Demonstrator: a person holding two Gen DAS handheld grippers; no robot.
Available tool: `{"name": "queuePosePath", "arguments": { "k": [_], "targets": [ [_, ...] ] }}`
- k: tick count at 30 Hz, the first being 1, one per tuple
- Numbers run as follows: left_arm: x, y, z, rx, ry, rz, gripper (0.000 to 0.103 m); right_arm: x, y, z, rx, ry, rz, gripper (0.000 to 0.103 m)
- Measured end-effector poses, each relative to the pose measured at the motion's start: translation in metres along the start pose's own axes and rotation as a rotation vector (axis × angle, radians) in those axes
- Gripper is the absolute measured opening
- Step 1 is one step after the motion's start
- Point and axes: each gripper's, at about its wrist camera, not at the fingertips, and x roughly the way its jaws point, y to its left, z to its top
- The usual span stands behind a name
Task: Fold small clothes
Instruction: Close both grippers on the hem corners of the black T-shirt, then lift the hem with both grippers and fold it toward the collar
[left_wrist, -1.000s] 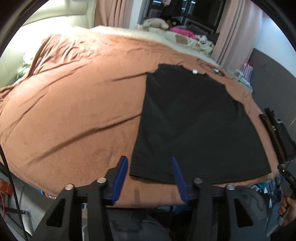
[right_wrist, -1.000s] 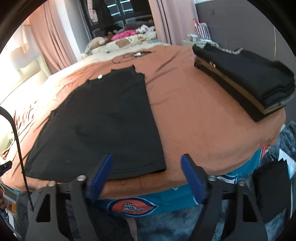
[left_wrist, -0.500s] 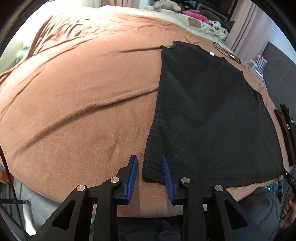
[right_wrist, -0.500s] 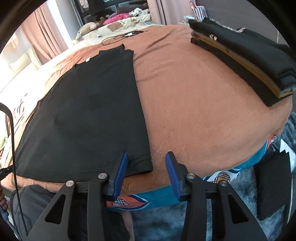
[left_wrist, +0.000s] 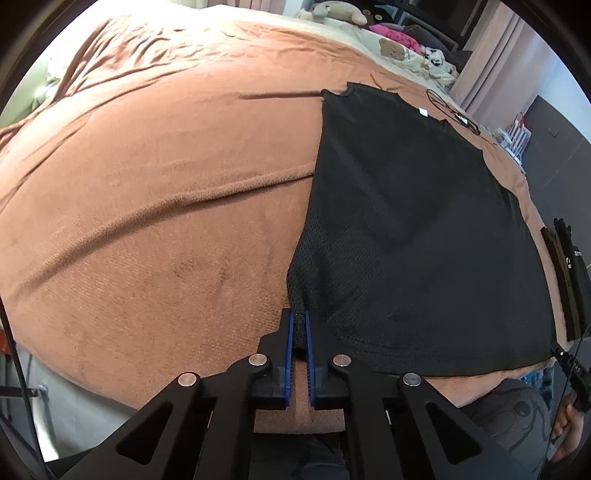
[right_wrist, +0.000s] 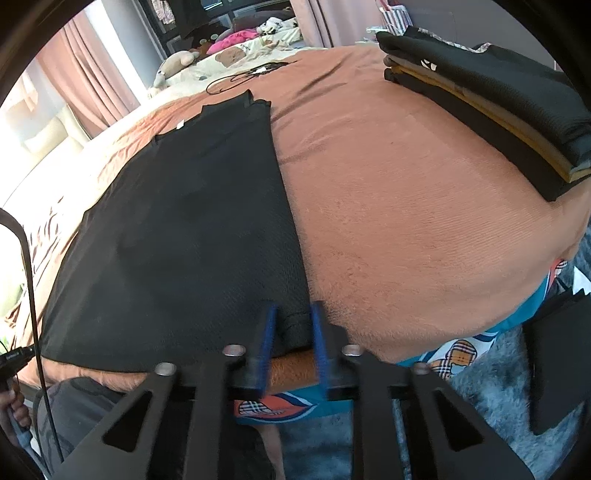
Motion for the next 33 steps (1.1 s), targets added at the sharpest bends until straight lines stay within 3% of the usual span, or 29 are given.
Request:
{"name": "queuePosePath", "arguments": {
  "k": [2,18,33],
  "targets": [
    [-0.005,-0.001,0.001,-0.01,-0.014,-0.005,0.005,-0.005,0.002,0.0,0.004,-0.011,-0.001,0.002],
    [-0.078,-0.005,0.001,-0.012,-0.158,-0.077,0.005,-0.084,0.008,-0.024,-0.003,-0.142,0.028,0.001],
    [-0.167,-0.006,-0.034,0.019,-0.307,-0.138,0.004,-0.172,-0.006,-0.07,-0.01,-0.273,0.073,0.001]
  ]
}}
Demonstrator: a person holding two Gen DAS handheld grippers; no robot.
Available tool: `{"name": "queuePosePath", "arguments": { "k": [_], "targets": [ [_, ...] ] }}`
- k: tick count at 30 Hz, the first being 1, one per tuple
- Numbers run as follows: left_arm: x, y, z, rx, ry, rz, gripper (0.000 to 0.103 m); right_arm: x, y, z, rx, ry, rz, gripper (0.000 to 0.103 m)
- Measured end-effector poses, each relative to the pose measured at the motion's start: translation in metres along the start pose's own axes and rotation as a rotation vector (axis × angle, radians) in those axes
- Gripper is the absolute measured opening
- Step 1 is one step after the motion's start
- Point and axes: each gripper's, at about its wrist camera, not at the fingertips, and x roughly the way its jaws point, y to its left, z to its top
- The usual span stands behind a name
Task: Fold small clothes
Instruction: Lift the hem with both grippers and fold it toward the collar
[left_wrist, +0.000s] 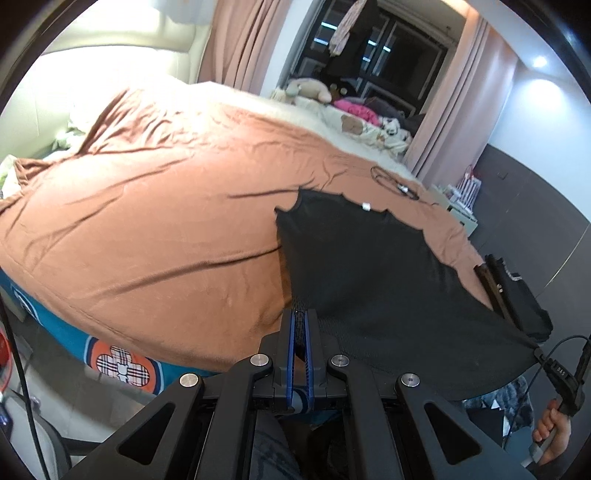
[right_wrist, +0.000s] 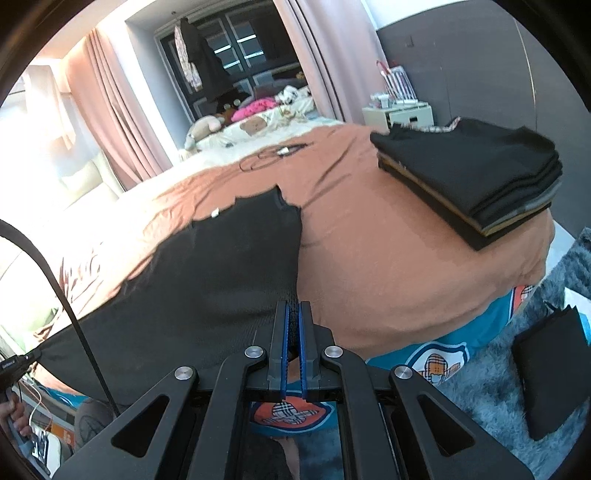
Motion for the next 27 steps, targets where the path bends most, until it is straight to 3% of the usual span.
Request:
{"name": "queuePosePath", "arguments": {
  "k": [9,16,27],
  "targets": [
    [-0.053,-0.01,-0.005,0.012,-0.115,-0.009,0.004,-0.047,-0.006,-0.012,-0.021,-0.083,0.03,0.001],
    [-0.086,-0.013,-0.013,0.017,-0.182,-0.017,0.004,-0.059,-0.01,-0.026,-0.036,-0.12,0.049,0.001],
    [-0.096,-0.012,-0.02,0.021,-0.2,-0.009,0.004,-0.05,-0.019,-0.036,-0.036,-0.141,0.068,0.001]
  ]
}}
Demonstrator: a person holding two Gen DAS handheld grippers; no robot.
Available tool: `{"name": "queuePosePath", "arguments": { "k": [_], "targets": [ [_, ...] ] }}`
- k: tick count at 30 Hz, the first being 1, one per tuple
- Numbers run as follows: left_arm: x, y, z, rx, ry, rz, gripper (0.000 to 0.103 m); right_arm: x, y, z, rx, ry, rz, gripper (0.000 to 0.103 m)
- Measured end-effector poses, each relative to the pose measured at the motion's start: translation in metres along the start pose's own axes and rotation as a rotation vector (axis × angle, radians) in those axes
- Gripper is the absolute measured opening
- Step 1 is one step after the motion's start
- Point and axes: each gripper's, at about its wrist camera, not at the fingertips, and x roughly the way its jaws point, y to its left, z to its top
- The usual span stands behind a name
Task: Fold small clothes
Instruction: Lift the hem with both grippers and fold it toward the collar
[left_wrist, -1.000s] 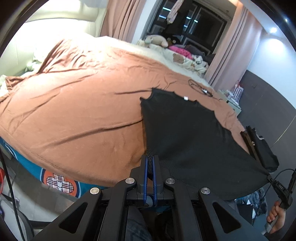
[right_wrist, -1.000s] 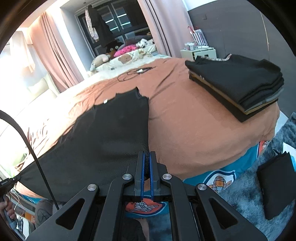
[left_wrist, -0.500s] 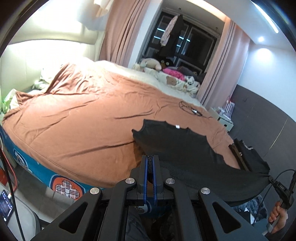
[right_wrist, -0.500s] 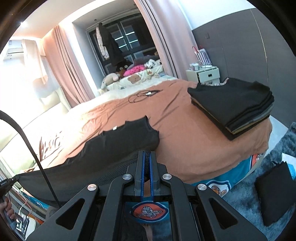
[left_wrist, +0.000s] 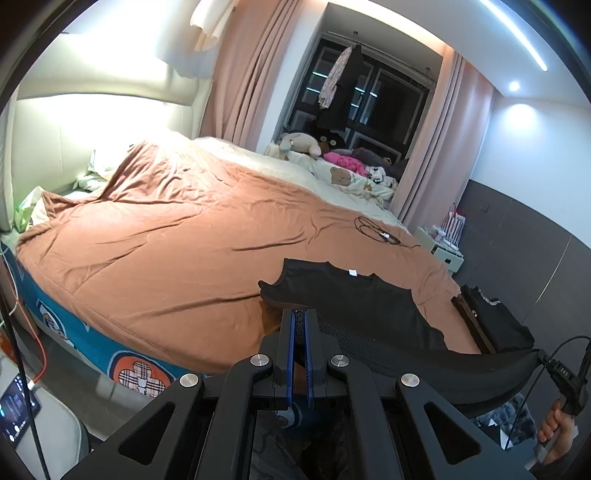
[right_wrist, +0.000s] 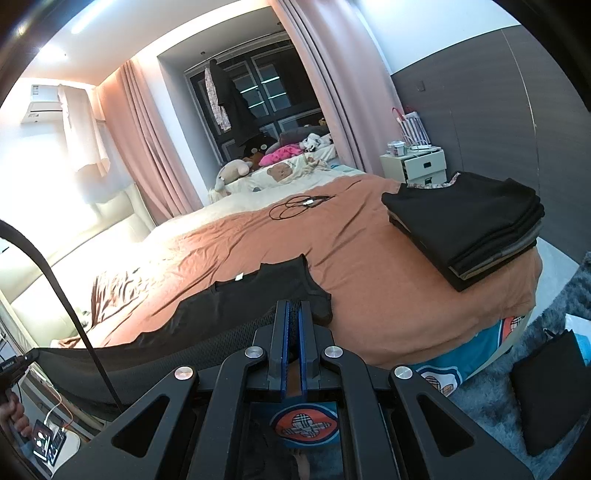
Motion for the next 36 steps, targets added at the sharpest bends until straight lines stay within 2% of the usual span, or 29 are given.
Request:
{"name": "queuePosePath", "arguments": {
  "k": [4,13,27,36],
  "targets": [
    [0.011,0.001,-0.002,0.0,0.021,0.006,0.004,0.011,-0.008,-0.002,0.02,0.016,-0.003,0.001],
    [0.053,0.006,0.007,0.008,0.068,0.031,0.004,0.05,-0.001,0.014,0.035,0.044,-0.022,0.001],
    [0.129,0.008,0.043,0.024,0.124,0.053,0.005,0.133,0.014,0.058,0.03,0.102,-0.058,0.001],
    [0.18,0.012,0.06,0.026,0.17,0.075,0.005,0.18,0.015,0.073,0.014,0.137,-0.074,0.001]
  ]
}}
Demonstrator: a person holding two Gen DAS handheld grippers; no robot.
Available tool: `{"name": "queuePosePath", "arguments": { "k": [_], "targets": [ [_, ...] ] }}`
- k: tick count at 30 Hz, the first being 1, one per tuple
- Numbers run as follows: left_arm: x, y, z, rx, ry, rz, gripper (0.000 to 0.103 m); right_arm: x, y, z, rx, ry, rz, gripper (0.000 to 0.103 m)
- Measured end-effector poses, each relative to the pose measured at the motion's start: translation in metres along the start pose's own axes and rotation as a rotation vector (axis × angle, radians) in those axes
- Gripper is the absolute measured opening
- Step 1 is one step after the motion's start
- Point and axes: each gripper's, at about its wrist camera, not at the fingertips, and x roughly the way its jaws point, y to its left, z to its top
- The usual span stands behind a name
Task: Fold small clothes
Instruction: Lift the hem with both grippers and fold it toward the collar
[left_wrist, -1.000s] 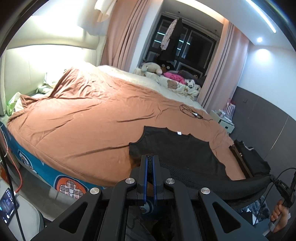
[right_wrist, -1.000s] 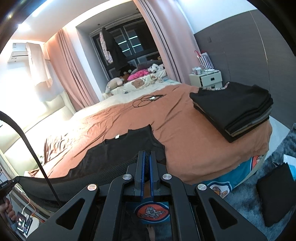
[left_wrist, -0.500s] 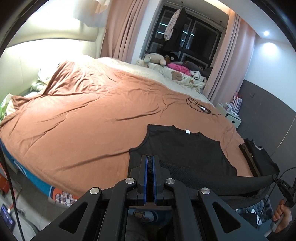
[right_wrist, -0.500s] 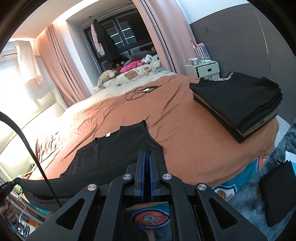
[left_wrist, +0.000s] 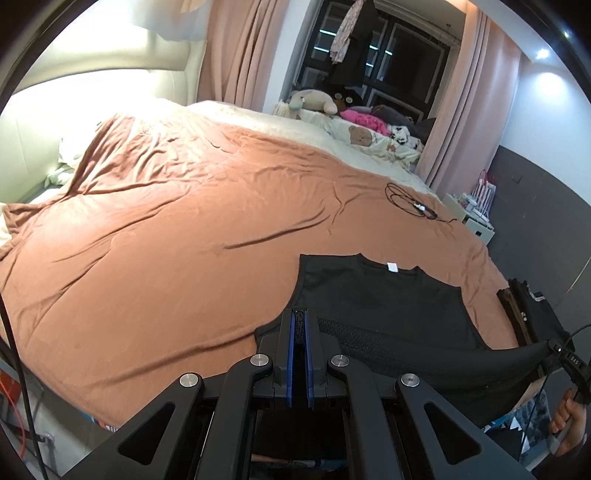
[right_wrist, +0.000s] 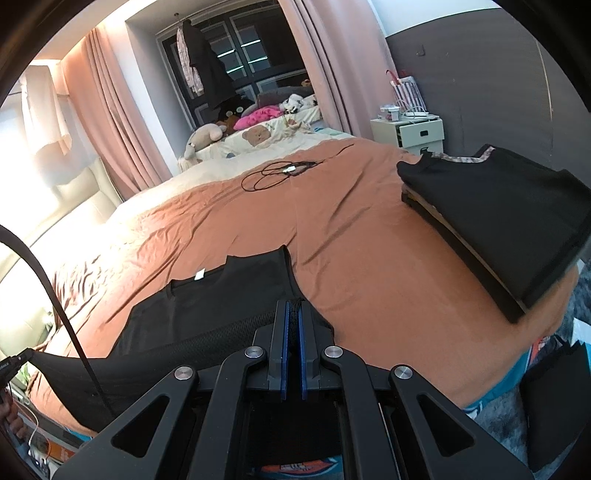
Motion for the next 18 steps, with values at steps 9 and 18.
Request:
{"name": "queuePosePath", "arguments": {
  "k": [9,18],
  "targets": [
    [0.053,0.0,0.029,0.0,0.05,0.016,0.005,0.049,0.009,0.028,-0.005,0.037,-0.02,0.001],
    [0.114,-0.005,0.047,0.017,0.113,0.038,0.005,0.105,0.019,0.047,-0.042,0.085,-0.067,0.001]
  ]
}}
